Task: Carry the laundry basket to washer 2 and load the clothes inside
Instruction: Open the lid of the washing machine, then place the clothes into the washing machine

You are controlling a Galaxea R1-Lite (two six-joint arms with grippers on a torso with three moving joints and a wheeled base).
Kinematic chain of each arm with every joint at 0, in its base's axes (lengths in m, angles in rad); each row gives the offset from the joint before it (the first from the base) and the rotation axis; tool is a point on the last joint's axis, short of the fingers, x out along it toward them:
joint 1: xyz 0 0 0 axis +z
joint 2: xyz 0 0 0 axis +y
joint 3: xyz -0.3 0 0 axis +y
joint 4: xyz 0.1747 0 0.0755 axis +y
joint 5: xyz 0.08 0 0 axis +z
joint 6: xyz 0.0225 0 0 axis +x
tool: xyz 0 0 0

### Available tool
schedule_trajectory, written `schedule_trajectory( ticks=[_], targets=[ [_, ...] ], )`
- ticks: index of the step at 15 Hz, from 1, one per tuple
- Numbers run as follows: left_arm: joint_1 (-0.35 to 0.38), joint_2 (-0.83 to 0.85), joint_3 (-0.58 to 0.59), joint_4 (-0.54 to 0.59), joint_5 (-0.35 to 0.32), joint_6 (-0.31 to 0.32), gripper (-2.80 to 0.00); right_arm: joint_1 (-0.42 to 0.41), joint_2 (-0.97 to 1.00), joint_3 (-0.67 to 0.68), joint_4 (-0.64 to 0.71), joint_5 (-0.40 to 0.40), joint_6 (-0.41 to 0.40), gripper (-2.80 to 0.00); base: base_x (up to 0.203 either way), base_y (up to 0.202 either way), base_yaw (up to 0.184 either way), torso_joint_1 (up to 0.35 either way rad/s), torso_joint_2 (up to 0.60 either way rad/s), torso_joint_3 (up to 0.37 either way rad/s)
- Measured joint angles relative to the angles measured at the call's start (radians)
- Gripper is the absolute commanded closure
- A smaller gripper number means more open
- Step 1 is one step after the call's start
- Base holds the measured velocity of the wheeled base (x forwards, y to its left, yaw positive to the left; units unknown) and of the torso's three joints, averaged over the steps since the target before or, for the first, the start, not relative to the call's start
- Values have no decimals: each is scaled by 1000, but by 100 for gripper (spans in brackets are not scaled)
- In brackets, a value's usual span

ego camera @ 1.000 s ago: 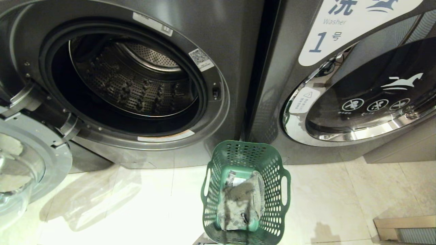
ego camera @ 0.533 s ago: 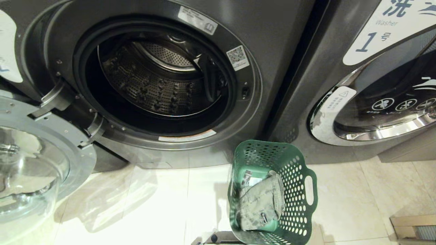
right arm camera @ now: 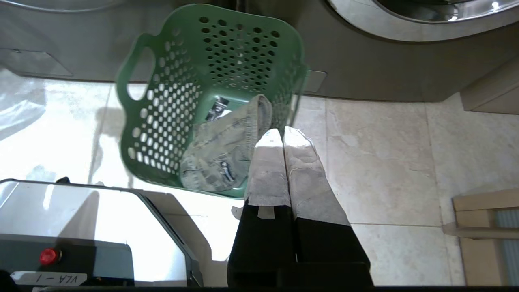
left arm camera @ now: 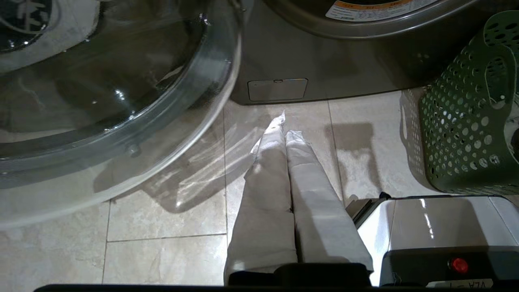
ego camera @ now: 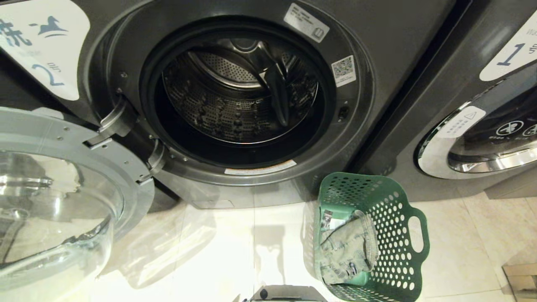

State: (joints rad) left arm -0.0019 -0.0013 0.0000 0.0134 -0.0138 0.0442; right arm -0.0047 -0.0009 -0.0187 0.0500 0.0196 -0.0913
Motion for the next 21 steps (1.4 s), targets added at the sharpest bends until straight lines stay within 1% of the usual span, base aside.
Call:
schedule_trajectory(
  ticks=[3,17,21],
  targets=[
    [-1,0,0,2,1,0,0,0,0,0,0,0,0,0,0,122,0,2,3,4],
    [0,0,0,0,2,3,0,0,0,0,0,0,0,0,0,0,0,0,0,0],
    [0,0,0,0,0,3,0,0,0,0,0,0,0,0,0,0,0,3,1,-125]
  ],
)
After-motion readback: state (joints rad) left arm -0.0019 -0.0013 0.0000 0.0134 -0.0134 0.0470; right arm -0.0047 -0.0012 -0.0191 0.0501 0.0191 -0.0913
